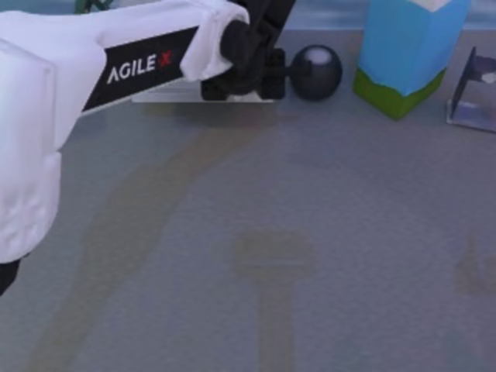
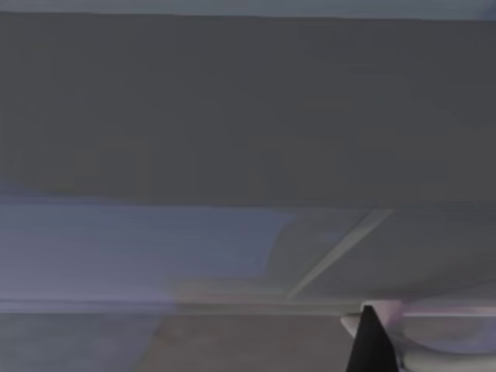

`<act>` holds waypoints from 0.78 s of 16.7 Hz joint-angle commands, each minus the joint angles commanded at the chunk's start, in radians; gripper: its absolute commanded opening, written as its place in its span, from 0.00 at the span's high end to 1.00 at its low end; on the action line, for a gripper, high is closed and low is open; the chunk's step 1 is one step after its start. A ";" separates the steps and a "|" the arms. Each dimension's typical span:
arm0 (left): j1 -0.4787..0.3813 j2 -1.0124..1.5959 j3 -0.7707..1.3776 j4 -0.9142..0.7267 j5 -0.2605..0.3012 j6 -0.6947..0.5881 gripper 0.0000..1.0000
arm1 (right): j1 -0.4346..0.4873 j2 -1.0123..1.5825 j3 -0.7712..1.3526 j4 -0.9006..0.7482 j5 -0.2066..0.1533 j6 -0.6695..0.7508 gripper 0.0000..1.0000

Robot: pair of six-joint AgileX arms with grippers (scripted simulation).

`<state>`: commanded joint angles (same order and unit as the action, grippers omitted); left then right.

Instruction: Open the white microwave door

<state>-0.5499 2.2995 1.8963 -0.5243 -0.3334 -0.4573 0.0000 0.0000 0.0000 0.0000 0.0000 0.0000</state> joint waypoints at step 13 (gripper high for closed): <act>-0.030 -0.099 -0.164 0.056 -0.020 -0.026 1.00 | 0.000 0.000 0.000 0.000 0.000 0.000 0.00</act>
<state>-0.5801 2.2001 1.7321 -0.4683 -0.3529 -0.4836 0.0000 0.0000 0.0000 0.0000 0.0000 0.0000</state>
